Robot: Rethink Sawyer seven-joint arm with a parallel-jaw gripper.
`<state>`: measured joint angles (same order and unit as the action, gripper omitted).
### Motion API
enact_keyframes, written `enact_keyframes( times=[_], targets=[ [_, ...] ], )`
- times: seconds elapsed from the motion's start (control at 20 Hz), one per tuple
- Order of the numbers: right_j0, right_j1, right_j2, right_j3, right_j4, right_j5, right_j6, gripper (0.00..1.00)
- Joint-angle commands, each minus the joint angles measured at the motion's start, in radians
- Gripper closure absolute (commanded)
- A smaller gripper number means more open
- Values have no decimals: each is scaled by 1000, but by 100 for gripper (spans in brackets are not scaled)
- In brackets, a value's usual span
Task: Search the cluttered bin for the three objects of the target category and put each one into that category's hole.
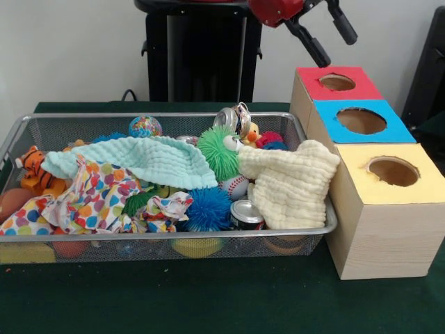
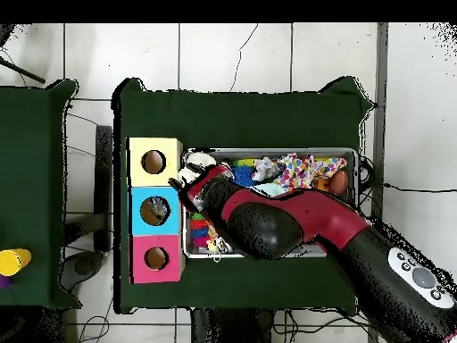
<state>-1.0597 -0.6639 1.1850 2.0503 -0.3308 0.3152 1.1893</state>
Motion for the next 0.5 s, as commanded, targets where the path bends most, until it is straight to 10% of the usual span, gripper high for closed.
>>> enact_keyframes(
  times=[0.05, 0.5],
  targets=[
    [222, -256, -343, -4, -33, 52, 328, 0],
    [238, -258, -386, 6, 44, -66, 282, 0]
  ],
)
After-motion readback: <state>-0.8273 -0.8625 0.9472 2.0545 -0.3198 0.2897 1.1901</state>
